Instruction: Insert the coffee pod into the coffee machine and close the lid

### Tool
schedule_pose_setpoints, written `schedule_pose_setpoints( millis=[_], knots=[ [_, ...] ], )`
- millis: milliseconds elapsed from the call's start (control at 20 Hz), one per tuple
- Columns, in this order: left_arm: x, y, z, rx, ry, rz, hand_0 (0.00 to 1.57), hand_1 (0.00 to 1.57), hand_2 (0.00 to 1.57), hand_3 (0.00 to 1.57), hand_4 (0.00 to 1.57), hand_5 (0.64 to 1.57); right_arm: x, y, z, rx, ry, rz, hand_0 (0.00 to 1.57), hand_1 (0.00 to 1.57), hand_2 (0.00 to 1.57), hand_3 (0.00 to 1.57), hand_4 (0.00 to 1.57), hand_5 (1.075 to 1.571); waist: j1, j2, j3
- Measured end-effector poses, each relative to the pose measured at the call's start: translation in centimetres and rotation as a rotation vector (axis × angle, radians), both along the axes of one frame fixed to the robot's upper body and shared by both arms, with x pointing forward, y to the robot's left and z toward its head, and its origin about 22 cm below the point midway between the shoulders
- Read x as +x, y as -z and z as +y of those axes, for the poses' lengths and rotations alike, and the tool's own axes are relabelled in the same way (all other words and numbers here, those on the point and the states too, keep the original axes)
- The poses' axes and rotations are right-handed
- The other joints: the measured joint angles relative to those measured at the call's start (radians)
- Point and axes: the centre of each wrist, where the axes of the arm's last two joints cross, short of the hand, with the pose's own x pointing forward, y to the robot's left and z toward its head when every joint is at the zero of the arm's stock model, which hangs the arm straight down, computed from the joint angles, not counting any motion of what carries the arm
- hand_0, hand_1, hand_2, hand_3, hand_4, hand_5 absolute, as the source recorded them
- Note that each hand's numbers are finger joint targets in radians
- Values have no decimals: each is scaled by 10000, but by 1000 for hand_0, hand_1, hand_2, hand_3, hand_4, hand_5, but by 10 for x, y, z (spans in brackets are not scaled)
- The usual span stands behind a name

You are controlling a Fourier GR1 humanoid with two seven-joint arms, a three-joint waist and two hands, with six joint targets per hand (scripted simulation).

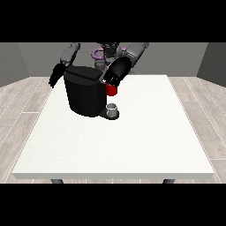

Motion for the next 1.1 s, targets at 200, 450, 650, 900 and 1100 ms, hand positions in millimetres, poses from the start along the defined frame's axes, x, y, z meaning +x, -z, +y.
schedule_pose_setpoints(
  millis=[200, 450, 650, 900, 1100],
  knots=[
    [1, 5, 1, 143, 20, -112, 1115, 1115, 1136, 1016, 0, 1571, 0, -1, -1, 56, 12, 20, 0, 0, 0, 0, 0, 1571, 13, 3, 15],
    [1, 0, 3, -84, 70, -355, 1150, 1150, 1145, 953, 0, 1571, 2, -5, 4, 126, 24, -4, 0, 0, 0, 0, 0, 1571, -20, 160, 9],
    [1, -1, 7, -234, 107, -674, 1247, 1247, 1210, 954, 0, 1571, 1, -8, 9, 66, 3, -76, 0, 0, 0, 0, 61, 1571, -80, 195, 4],
    [-1, -10, 14, -287, 152, -1090, 1269, 1269, 1236, 966, 0, 1571, 1, -10, 8, -20, -69, -193, 0, 0, 0, 0, 99, 1571, -180, 389, 4],
    [-3, -20, 17, -91, 223, -1603, 1088, 1088, 1075, 800, 0, 1571, 2, -11, 9, -134, -32, -341, 0, 0, 0, 0, 74, 1571, -188, 617, 13]
  ],
)
